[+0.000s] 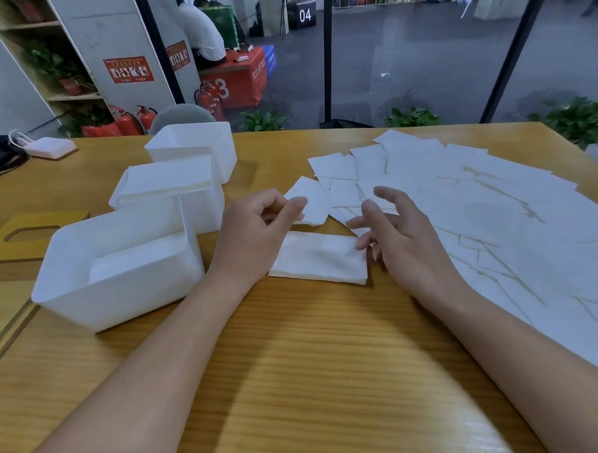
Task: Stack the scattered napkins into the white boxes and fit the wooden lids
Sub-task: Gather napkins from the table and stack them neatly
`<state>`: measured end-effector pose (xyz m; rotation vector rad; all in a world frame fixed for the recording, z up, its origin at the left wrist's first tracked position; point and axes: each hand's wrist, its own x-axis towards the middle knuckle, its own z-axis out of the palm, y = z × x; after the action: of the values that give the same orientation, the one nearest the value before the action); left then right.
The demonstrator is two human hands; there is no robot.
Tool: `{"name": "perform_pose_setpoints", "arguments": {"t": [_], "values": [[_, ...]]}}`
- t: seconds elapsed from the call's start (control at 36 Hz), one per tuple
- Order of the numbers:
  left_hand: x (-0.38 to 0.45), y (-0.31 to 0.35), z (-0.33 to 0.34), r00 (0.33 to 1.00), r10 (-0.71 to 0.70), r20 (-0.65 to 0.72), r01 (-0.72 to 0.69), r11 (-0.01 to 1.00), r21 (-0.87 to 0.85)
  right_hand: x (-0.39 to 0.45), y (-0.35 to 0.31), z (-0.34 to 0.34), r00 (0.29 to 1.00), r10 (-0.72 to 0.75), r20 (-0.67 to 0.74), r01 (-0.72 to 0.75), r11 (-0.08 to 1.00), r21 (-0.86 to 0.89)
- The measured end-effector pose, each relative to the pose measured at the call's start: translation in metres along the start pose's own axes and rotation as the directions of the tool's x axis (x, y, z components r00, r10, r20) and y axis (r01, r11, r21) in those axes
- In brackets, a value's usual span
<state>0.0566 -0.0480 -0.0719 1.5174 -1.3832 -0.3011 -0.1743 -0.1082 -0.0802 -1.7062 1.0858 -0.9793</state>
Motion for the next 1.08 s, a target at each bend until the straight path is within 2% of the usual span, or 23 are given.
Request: {"name": "perform_pose_setpoints", "arguments": {"t": [0.08, 0.17, 0.31, 0.39, 0.47, 0.61, 0.78, 0.89, 1.0, 1.08], "values": [[0.004, -0.013, 0.002, 0.999, -0.014, 0.037, 0.012, 0.997, 0.075, 0.001, 0.002, 0.0, 1.0, -0.014, 0.011, 0.014, 0.999, -0.036], [0.007, -0.024, 0.004, 0.989, -0.004, 0.148, -0.018, 0.988, 0.151, -0.001, 0.005, 0.002, 0.999, -0.014, 0.042, 0.016, 0.997, -0.07], [0.002, -0.02, 0.006, 0.929, -0.112, 0.352, 0.032, 0.974, 0.225, -0.007, 0.005, 0.005, 0.992, -0.057, 0.116, 0.079, 0.978, -0.194], [0.0, -0.021, 0.007, 0.888, -0.17, 0.427, 0.051, 0.96, 0.276, -0.008, 0.004, 0.005, 0.987, -0.061, 0.147, 0.093, 0.971, -0.219], [0.0, -0.021, 0.007, 0.881, -0.178, 0.438, 0.041, 0.952, 0.304, -0.008, 0.006, 0.006, 0.982, -0.062, 0.178, 0.105, 0.965, -0.242], [0.001, -0.016, 0.006, 0.881, -0.116, 0.458, -0.053, 0.939, 0.339, -0.009, 0.008, 0.008, 0.976, -0.077, 0.205, 0.142, 0.934, -0.328], [0.001, -0.016, 0.005, 0.923, -0.085, 0.376, -0.052, 0.939, 0.339, -0.009, 0.008, 0.007, 0.976, -0.072, 0.207, 0.139, 0.933, -0.332], [0.001, -0.014, 0.004, 0.95, -0.024, 0.312, -0.071, 0.954, 0.29, -0.008, 0.008, 0.007, 0.981, -0.075, 0.179, 0.122, 0.956, -0.268], [0.0, -0.007, -0.001, 0.971, 0.077, 0.227, -0.098, 0.992, 0.082, -0.005, 0.003, 0.004, 0.998, -0.013, 0.068, 0.019, 0.996, -0.087], [-0.005, -0.001, -0.005, 0.938, 0.194, 0.287, -0.2, 0.98, -0.009, -0.001, -0.005, 0.0, 0.995, 0.09, 0.039, -0.095, 0.986, 0.136]]}}
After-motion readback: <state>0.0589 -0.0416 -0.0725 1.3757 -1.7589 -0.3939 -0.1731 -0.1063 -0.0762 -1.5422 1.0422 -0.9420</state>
